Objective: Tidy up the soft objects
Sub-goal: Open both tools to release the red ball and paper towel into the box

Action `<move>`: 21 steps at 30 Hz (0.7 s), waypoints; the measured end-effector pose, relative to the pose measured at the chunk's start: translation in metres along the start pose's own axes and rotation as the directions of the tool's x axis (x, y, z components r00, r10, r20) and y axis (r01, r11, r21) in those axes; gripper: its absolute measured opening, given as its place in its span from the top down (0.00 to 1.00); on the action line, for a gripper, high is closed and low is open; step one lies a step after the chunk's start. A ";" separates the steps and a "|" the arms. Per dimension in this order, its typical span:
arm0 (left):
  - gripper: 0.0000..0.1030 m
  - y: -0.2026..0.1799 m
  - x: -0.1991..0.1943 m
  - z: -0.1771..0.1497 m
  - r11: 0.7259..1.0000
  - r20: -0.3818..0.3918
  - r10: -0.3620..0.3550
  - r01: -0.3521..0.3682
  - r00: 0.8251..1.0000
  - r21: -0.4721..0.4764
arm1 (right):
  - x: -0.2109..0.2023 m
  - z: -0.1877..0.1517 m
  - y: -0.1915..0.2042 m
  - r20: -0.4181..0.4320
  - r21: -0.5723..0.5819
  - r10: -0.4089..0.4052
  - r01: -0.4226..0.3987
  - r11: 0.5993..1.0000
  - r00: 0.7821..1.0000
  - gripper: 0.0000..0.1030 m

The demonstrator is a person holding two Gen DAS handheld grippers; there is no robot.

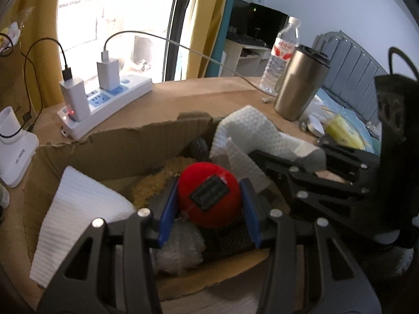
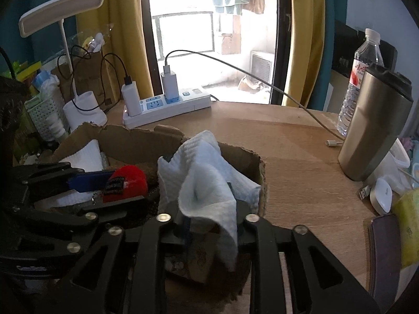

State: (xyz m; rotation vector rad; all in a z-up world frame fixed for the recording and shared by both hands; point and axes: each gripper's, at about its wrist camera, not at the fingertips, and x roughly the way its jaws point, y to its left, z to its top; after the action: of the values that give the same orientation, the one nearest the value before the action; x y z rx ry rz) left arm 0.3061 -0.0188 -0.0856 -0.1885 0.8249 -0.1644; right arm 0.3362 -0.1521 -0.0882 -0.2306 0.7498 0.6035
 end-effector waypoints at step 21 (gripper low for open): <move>0.36 -0.006 -0.034 0.000 1.000 0.062 0.023 -0.022 0.998 -0.016 | -0.036 -0.002 0.000 0.054 0.014 -0.072 0.071 0.997 0.996 0.47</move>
State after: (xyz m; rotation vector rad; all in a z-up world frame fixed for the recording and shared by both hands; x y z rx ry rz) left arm 0.2829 -0.0169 -0.0605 -0.1977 0.7658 -0.1307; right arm 0.3148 -0.1685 -0.0643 -0.2285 0.6896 0.5351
